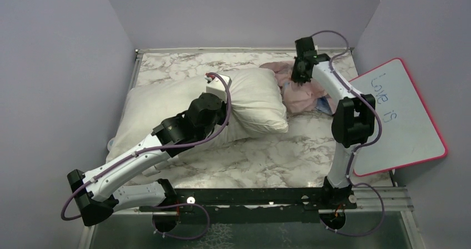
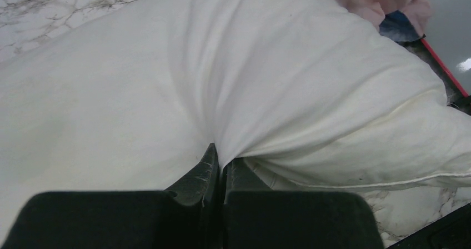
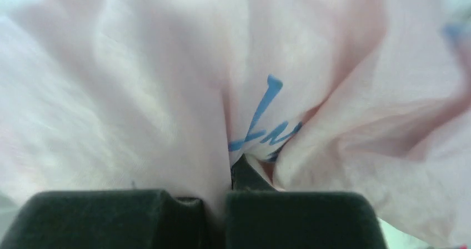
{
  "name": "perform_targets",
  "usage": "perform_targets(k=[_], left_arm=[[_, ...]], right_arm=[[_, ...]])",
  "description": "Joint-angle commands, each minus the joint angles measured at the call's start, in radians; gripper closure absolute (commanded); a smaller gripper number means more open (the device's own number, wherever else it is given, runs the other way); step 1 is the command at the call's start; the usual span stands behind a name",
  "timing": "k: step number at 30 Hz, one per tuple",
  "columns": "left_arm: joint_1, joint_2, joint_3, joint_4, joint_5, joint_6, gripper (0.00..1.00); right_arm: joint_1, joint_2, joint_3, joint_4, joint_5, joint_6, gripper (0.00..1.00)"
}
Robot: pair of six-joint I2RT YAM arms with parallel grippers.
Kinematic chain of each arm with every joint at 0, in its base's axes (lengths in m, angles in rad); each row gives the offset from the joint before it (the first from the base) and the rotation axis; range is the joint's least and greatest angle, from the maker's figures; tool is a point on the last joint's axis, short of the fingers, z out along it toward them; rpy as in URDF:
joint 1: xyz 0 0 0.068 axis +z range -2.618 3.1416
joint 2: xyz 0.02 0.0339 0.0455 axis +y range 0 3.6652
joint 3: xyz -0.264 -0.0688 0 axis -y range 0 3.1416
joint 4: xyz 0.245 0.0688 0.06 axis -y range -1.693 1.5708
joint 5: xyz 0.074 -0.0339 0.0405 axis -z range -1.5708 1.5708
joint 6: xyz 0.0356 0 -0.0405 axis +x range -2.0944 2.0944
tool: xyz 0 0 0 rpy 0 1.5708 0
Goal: Remove the pillowcase from the pillow
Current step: Pick up the pillowcase at the center of the board, then place the pillowcase at the center of the board.
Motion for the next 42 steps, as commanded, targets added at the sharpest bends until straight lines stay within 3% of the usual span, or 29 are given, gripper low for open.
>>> perform_targets(k=[1, 9, 14, 19, 25, 34, 38, 39, 42], left_arm=[[0.009, -0.011, 0.038, 0.134, 0.015, 0.01, 1.0], [0.009, 0.108, 0.045, 0.16, 0.287, 0.075, 1.0], [0.009, 0.241, 0.047, 0.242, 0.474, 0.089, 1.0], [-0.016, 0.38, 0.032, 0.396, 0.651, 0.055, 1.0], [-0.041, 0.456, 0.068, 0.385, 0.611, 0.078, 1.0], [-0.023, 0.346, 0.02, 0.277, 0.491, 0.122, 1.0], [-0.022, 0.302, -0.003, 0.272, 0.451, 0.098, 1.0], [-0.02, 0.296, 0.001, 0.261, 0.439, 0.101, 0.97], [-0.02, 0.277, 0.034, 0.22, 0.399, 0.119, 0.58]], right_arm=[[-0.073, -0.113, 0.247, -0.034, 0.045, 0.025, 0.99], [-0.147, -0.22, 0.413, -0.031, 0.055, 0.049, 0.99], [-0.165, -0.226, 0.26, 0.011, 0.03, 0.05, 0.99], [-0.191, -0.124, 0.164, 0.011, -0.198, 0.043, 0.95], [-0.195, 0.006, 0.301, -0.1, -0.388, 0.005, 0.97], [-0.195, -0.104, 0.232, 0.012, -0.196, 0.006, 0.89], [-0.195, -0.042, 0.26, -0.079, -0.257, -0.015, 0.82], [-0.195, -0.031, 0.277, -0.101, -0.27, -0.024, 0.75], [-0.193, -0.043, 0.307, -0.153, -0.232, -0.036, 0.45]])
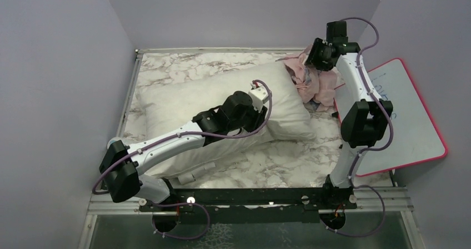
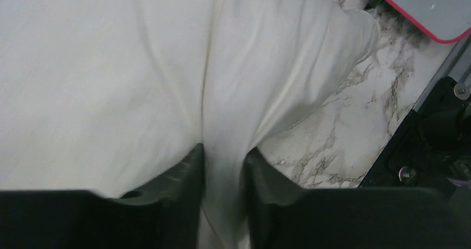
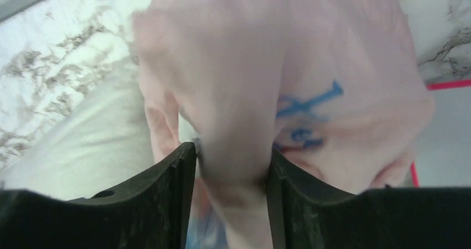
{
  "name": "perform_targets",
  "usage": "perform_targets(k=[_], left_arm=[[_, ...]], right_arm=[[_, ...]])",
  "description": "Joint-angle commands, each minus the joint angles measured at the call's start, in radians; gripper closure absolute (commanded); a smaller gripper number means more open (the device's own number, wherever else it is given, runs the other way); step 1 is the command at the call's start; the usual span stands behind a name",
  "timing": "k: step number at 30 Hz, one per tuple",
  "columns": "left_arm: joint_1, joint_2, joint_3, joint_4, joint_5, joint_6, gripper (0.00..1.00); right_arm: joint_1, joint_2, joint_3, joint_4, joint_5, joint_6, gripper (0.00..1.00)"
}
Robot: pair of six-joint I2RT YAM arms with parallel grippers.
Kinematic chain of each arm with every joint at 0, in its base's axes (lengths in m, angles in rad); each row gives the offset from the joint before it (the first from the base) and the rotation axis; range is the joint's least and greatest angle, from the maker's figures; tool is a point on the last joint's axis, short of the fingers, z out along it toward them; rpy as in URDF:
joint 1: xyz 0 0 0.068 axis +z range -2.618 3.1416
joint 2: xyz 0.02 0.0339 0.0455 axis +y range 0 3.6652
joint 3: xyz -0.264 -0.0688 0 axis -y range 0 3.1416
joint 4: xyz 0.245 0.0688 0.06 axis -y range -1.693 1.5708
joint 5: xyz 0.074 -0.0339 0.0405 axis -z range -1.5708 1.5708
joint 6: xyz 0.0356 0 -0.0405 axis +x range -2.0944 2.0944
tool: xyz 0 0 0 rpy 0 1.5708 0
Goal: Remove the pillowcase from the pillow
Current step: Place the pillowcase at the center of the board, then adjust the pillow at the center of the board.
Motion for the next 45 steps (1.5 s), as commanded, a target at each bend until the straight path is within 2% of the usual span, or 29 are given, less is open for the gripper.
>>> perform_targets(k=[1, 3, 5, 8, 12, 14, 16, 19, 22, 25, 27, 30, 32, 35, 37, 41, 45], left_arm=[[0.0, -0.07, 0.041, -0.032, -0.085, 0.004, 0.49], [0.001, -0.1, 0.055, -0.033, -0.115, 0.009, 0.33], [0.001, -0.119, 0.079, -0.041, -0.14, 0.02, 0.27], [0.005, -0.131, 0.131, -0.073, -0.177, 0.041, 0.22], [0.044, -0.114, 0.195, -0.137, -0.249, 0.04, 0.16], [0.088, -0.106, 0.21, -0.167, -0.261, 0.022, 0.12], [0.145, -0.105, 0.205, -0.187, -0.245, -0.011, 0.11], [0.262, -0.11, 0.166, -0.214, -0.178, -0.082, 0.08], [0.351, -0.132, 0.092, -0.241, -0.129, -0.162, 0.08], [0.432, -0.179, 0.003, -0.242, -0.092, -0.221, 0.07], [0.489, -0.194, -0.027, -0.241, -0.063, -0.24, 0.07], [0.533, -0.186, 0.031, -0.28, -0.035, -0.255, 0.01], [0.534, -0.189, 0.08, -0.294, -0.091, -0.274, 0.01], [0.533, -0.194, 0.14, -0.332, -0.243, -0.334, 0.01], [0.532, -0.207, 0.169, -0.373, -0.342, -0.36, 0.01], [0.532, -0.245, 0.215, -0.43, -0.51, -0.315, 0.01], [0.532, -0.271, 0.267, -0.444, -0.609, -0.22, 0.01]], right_arm=[[0.001, -0.008, 0.036, -0.084, 0.054, -0.034, 0.37], [0.001, -0.072, 0.024, -0.079, 0.078, -0.046, 0.3], [0.001, -0.13, 0.006, -0.063, 0.049, -0.062, 0.26], [0.002, -0.22, -0.055, -0.011, -0.121, -0.077, 0.23], [0.04, -0.31, -0.206, 0.138, -0.478, -0.071, 0.23], [0.113, -0.311, -0.258, 0.179, -0.541, -0.067, 0.23], [0.208, -0.284, -0.3, 0.184, -0.497, -0.085, 0.23], [0.315, -0.203, -0.348, 0.095, -0.283, -0.048, 0.28], [0.384, -0.184, -0.533, 0.103, -0.113, 0.026, 0.33], [0.411, -0.188, -0.736, 0.179, -0.1, 0.063, 0.34], [0.411, -0.168, -0.723, 0.169, -0.085, 0.013, 0.32], [0.412, -0.153, -0.512, 0.058, 0.051, -0.073, 0.25], [0.411, -0.197, -0.391, 0.07, 0.085, -0.117, 0.23], [0.411, -0.309, -0.335, 0.16, 0.008, -0.127, 0.21], [0.411, -0.394, -0.371, 0.261, -0.047, -0.123, 0.17], [0.411, -0.568, -0.462, 0.383, 0.016, -0.081, 0.01], [0.411, -0.724, -0.556, 0.481, 0.094, -0.12, 0.0]])
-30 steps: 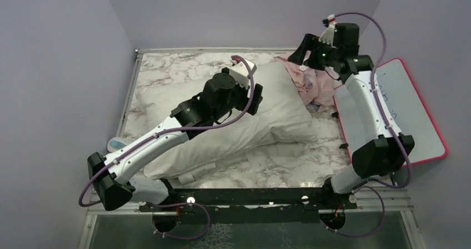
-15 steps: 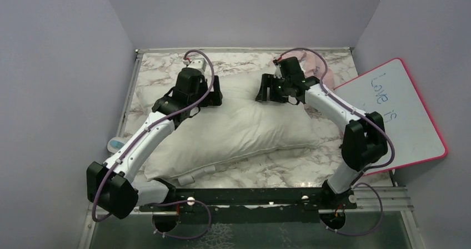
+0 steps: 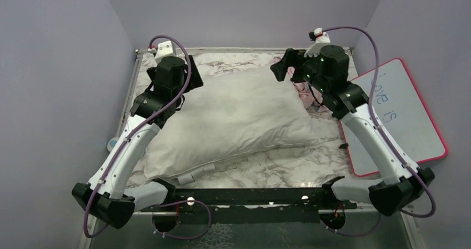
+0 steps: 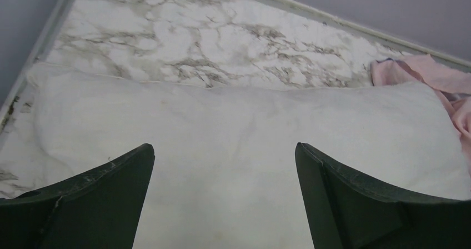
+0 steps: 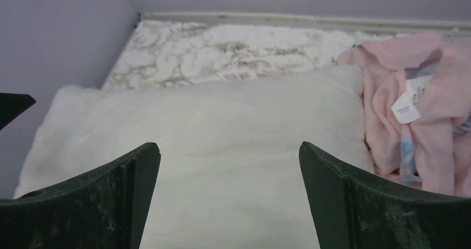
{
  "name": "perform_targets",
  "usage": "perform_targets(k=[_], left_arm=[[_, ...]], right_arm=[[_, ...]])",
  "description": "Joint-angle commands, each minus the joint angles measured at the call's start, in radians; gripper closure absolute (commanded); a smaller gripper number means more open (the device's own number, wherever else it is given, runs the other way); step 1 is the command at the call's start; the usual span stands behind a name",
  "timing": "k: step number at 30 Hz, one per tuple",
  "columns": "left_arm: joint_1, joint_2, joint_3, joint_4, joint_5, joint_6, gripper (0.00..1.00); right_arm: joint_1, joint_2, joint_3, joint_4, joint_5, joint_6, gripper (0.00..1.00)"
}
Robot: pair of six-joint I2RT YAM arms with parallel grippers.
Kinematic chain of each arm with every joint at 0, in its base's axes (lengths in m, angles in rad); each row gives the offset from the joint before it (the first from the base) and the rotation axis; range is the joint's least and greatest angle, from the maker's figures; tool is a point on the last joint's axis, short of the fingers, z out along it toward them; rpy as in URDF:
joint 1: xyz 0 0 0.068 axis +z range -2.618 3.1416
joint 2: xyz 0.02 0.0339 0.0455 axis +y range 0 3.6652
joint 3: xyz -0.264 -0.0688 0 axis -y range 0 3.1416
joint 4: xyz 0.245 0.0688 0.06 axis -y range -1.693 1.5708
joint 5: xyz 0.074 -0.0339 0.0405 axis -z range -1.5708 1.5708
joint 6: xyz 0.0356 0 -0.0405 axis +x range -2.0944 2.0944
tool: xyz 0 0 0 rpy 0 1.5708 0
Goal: Remove the pillowcase from the pillow
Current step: Adjust the pillow at the center of the board, then reset both arms
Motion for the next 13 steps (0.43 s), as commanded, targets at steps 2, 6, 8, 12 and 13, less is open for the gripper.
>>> perform_targets(k=[2, 6, 8, 12, 13], left_arm=[[-0.003, -0.051, 0.09, -0.047, -0.221, 0.105, 0.01], [-0.012, -0.064, 0.104, -0.048, -0.261, 0.146, 0.01], [-0.018, -0.063, 0.102, -0.047, -0.261, 0.169, 0.01], [-0.027, -0.048, 0.094, -0.044, -0.264, 0.192, 0.01], [-0.031, -0.045, 0.094, -0.045, -0.263, 0.2, 0.01]], right_arm=[[0.0, -0.184, -0.114, 0.17, 0.137, -0.045, 0.0], [0.0, -0.263, -0.164, 0.205, 0.204, -0.053, 0.0], [0.0, -0.273, -0.158, 0.184, 0.221, -0.058, 0.0], [0.0, -0.265, -0.141, 0.122, 0.246, -0.055, 0.0], [0.0, -0.262, -0.141, 0.113, 0.246, -0.051, 0.0]])
